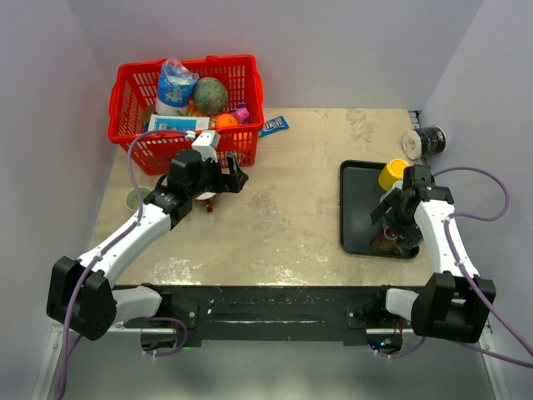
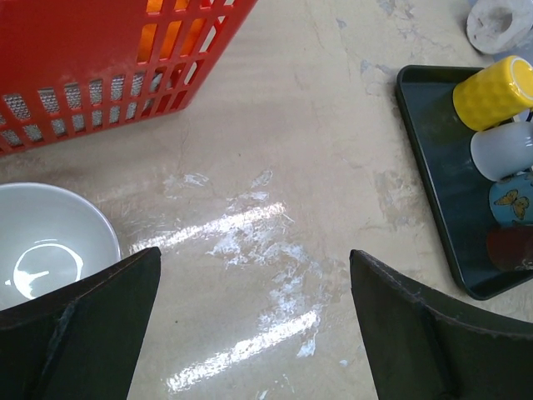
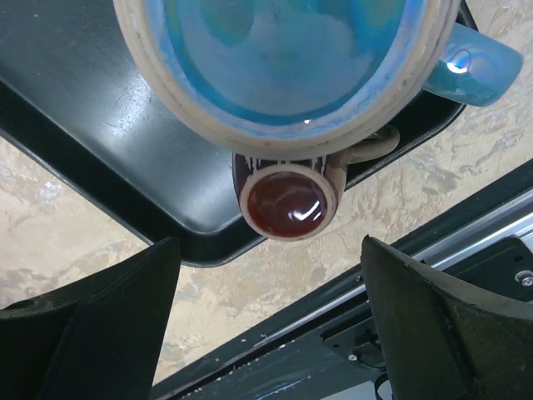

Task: Turn the mug right side up

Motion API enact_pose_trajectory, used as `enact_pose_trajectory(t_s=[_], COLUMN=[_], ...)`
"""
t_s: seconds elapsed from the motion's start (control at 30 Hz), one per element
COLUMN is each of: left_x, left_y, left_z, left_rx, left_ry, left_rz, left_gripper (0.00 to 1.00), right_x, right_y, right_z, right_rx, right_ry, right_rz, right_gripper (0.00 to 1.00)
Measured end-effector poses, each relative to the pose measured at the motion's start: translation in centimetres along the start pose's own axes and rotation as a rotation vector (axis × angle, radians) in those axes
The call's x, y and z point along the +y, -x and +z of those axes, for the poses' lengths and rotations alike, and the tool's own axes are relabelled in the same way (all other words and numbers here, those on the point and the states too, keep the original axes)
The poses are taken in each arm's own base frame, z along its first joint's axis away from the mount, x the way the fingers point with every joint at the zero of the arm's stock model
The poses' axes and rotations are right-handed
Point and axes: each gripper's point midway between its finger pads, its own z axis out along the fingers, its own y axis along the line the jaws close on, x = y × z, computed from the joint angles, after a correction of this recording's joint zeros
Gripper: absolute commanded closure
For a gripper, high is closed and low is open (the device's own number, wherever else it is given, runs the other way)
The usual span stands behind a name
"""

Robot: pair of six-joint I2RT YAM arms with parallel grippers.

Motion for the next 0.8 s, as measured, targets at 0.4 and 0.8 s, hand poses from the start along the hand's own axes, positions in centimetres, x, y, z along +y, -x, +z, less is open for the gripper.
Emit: enact_pose_trajectory(t_s=[0.4, 0.8], left_x=[0.1, 0.5], left_y=[0.2, 0.2], left_z=[0.4, 0.3], left_rx=[-0.012, -0.012], left_ry=[0.002, 0.023], left_rz=[0.005, 0.005], left_gripper=[0.01, 0.01], right_x=[0.2, 0.3], right_y=[0.9, 1.5], right_z=[3.4, 3.7], right_rx=[0.026, 0.000], right_ry=[-0.086, -0.093], right_rz=[0.017, 0.038], right_gripper=[0.23, 0.36])
